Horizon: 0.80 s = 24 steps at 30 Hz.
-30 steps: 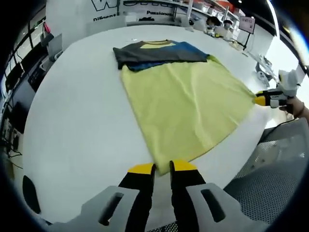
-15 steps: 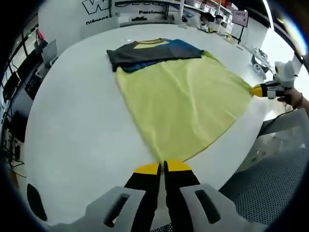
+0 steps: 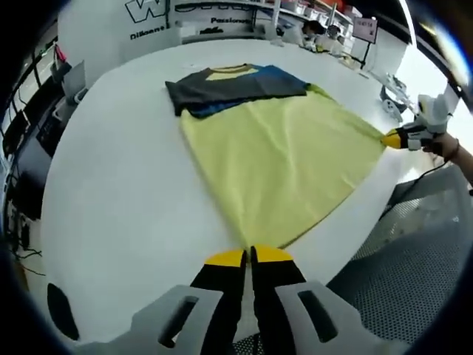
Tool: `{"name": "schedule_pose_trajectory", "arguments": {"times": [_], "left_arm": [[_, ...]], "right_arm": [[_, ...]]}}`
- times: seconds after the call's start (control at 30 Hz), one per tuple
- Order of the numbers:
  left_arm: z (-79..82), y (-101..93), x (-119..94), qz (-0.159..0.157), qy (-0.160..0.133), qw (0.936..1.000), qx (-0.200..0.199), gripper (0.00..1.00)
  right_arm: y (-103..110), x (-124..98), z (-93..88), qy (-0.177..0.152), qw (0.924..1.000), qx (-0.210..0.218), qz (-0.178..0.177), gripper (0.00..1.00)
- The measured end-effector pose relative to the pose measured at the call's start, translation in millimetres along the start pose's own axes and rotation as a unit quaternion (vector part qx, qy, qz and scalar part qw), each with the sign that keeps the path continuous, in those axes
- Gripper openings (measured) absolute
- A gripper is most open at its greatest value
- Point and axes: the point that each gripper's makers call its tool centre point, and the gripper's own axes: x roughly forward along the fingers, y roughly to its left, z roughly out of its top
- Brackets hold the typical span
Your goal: Fold the garment on the visible template until the final outline fits inside the template.
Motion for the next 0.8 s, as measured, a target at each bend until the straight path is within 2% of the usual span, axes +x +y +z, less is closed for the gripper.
{"name": "schedule_pose_trajectory", "arguments": {"times": [0.2,0.37,0.47,0.6,0.8], "left_arm": [[-7.5,-2.1,-6.2,0.000,0.012,0.9998,0.019,0.06],[-13.6,-2.5,-14.7,-0.008,0.023,0.9996,0.016,0.06],[-15.8,-2.6,-18.7,-0.009,0.024,0.9995,0.017,0.06],[-22.9,-7.2,-25.3,-0.018,0.040,0.9984,0.036,0.06],[-31.3,-7.7,-30.2,-0.019,0.054,0.9971,0.050,0.06]], "right_arm": [[12.0,-4.7,-2.7,0.018,0.9993,-0.021,0.024,0.00],[20.7,-11.8,-3.2,0.028,0.9979,-0.040,0.042,0.00],[24.8,-15.5,-0.8,0.027,0.9973,-0.046,0.050,0.00],[31.3,-19.8,-1.5,0.036,0.9951,-0.069,0.061,0.00],[40.0,-26.4,0.9,0.038,0.9932,-0.077,0.078,0.00]]}}
